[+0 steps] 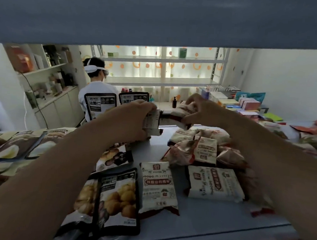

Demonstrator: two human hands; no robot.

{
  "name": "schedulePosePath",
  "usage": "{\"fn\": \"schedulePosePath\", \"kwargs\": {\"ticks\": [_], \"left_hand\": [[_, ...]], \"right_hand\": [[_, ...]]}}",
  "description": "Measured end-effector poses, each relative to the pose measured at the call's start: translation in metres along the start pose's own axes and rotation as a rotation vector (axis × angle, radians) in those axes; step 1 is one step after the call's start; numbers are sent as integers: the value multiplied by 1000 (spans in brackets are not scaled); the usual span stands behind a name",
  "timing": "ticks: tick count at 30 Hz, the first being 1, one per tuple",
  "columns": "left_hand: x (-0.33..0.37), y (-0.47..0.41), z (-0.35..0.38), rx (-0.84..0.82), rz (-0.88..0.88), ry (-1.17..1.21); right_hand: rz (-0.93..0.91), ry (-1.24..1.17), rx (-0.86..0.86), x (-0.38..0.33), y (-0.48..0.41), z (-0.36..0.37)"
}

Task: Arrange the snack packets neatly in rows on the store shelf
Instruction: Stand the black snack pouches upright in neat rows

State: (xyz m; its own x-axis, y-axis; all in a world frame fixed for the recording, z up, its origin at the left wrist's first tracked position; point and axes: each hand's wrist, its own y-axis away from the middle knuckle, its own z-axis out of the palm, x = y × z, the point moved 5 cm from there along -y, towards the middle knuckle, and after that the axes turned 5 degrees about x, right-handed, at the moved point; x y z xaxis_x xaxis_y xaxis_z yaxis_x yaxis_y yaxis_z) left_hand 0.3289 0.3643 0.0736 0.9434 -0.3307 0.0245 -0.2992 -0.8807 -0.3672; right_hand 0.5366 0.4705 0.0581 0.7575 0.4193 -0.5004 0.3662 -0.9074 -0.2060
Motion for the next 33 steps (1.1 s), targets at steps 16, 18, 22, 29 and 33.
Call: {"fn": "schedulePosePath", "kwargs": {"ticks": [16, 18, 22, 29, 33], "left_hand": [[27, -82, 92, -187, 129, -16], [25, -83, 95, -191, 113, -19], [24, -91, 91, -156, 103, -6], [74, -120, 89, -27, 174, 101], [100, -139, 107, -113, 256, 39]], "right_hand": [[297, -797, -168, 98, -11, 24], [315, -704, -154, 111, -10, 20], [283, -415, -174, 129, -5, 11], [130, -19, -274, 144, 1, -12], [75, 125, -339, 147, -1, -19]]}}
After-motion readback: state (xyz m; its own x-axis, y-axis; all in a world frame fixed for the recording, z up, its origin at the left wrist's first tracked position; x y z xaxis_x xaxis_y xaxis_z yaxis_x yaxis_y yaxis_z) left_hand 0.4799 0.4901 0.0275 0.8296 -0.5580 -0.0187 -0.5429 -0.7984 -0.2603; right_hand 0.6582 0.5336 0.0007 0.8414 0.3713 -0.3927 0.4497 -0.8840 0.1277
